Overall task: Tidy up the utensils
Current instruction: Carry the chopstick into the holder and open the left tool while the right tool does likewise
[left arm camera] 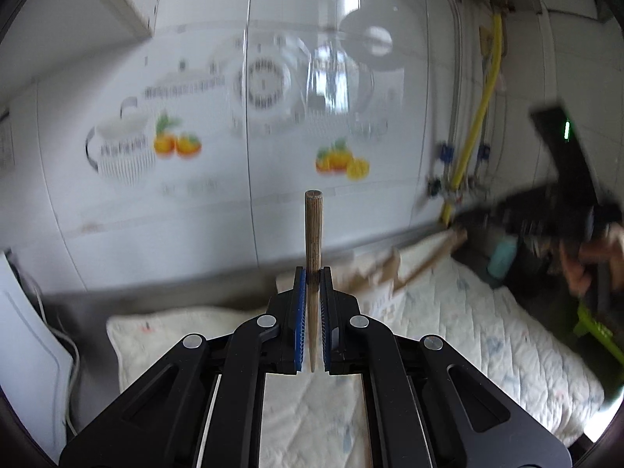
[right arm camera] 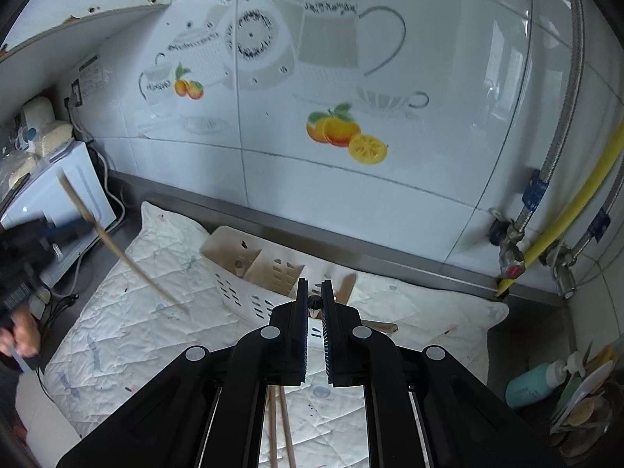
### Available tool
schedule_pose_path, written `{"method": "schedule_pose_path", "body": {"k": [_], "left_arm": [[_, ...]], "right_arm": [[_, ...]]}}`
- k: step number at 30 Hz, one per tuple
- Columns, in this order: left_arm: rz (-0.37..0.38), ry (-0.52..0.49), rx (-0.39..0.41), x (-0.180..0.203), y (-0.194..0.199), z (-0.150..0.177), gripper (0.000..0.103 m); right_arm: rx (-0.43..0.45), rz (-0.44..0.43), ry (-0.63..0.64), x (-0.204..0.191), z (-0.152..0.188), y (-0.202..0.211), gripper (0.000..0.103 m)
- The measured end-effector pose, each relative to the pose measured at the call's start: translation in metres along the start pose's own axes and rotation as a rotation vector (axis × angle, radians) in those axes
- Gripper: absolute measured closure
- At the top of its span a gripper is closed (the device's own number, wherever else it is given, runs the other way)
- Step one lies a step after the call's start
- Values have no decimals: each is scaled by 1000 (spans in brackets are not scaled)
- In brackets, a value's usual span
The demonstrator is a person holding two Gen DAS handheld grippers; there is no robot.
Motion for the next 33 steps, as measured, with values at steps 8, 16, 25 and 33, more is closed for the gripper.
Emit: {"method": "schedule_pose_path", "body": {"k": [8,16,25,33], "left_arm": [[-23,-18,123,10,-14,-66,98],[-45,9,53,7,-64,-58,98],[-49,56,-31,-7,-88,-27,94],[-59,46,0,-7,-48,-13,63]], "right_arm": [[35,-12,-20,8,-1,-2,79],[100,-2,-22,17,5,19,63],[159,-10,-25,7,44,44,56],[180,4,-14,-11,106,57,48]]}}
Point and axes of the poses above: each gripper's, at about its wrist camera, not at the fingertips, and y roughly against the way its jaws point, x to its right, z to its underside, the point moved 6 cm from there along -y, roughly the way its jaws point, and after that the axes turned 4 degrees about y, right-handed, at the moved point
